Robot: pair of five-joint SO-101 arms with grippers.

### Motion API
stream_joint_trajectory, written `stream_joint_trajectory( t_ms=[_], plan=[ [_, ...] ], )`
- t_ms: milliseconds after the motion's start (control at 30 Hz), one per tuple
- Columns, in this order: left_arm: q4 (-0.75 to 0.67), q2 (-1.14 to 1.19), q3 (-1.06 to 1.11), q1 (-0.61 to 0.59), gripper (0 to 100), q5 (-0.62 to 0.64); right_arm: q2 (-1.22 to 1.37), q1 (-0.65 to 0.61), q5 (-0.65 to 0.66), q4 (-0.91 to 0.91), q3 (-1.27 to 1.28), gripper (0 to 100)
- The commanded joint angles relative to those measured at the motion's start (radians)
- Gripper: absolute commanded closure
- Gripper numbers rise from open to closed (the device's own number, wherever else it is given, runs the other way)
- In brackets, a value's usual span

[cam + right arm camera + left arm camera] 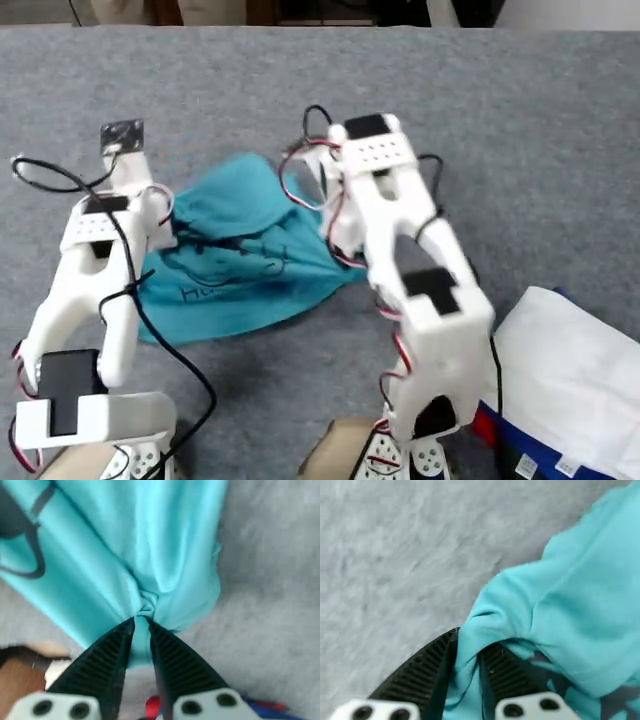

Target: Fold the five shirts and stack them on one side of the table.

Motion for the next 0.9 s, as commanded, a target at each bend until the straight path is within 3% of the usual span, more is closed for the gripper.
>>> stream_joint_trajectory(
  t_ms=[0,200,267,367,467,733,867],
  plan=[
    [-0.017,-0.002,-0.091,0.031,98,0.041,-0.243,0.05,0.026,-0.008,0.205,98.4],
    [-0.015,0.036,-0.124,0.106,98,0.046,-0.555,0.084,-0.017,-0.061,0.401,76.4],
    [-0.009,0.074,-0.135,0.1,98,0.046,-0.636,0.085,0.006,-0.063,0.404,73.6],
    [-0.008,0.111,-0.135,0.072,98,0.046,-0.693,0.084,0.061,-0.132,0.378,73.6],
    [-0.008,0.124,-0.126,0.04,98,0.046,-0.67,0.07,0.196,-0.278,0.374,74.3],
    [-0.012,0.128,-0.107,-0.009,98,0.046,-0.383,-0.036,0.621,-0.69,0.371,94.7],
    [-0.011,0.128,-0.106,-0.009,98,0.046,-0.26,-0.038,0.672,-0.879,0.352,95.6]
  ],
)
